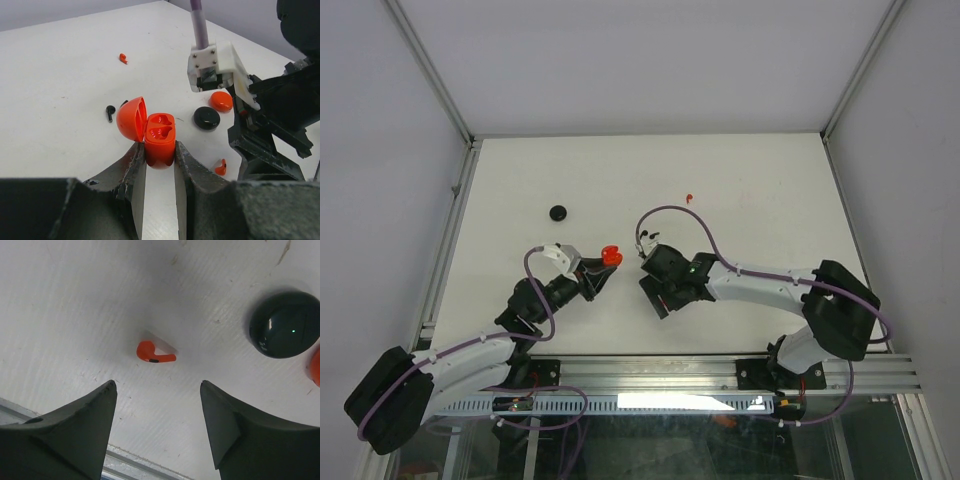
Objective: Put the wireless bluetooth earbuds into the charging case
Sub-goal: Pick up the earbud from the center of the board.
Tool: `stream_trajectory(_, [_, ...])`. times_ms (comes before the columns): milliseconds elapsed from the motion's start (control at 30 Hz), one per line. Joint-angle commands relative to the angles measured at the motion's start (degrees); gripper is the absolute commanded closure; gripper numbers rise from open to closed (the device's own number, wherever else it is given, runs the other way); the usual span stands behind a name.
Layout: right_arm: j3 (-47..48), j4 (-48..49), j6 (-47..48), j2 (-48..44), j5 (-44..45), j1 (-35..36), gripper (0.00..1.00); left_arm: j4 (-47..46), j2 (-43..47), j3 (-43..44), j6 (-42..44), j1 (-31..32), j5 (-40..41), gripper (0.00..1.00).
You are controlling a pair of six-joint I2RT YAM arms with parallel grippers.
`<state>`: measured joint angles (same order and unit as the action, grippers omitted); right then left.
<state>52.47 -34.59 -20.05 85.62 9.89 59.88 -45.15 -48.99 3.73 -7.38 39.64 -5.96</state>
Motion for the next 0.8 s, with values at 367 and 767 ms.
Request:
stream_trajectory(367, [4.6,2.6,22.2,6.2,-5.8,-1.2,0.40,1.6,6.8,-2.8,1.5,-0.5,10.5,1.00])
stream_trajectory(767, [8.9,0.7,35.9,10.5,-13.6,-2.4,0.47,4.6,13.1,-4.7,0.1,-0.5,20.0,1.00])
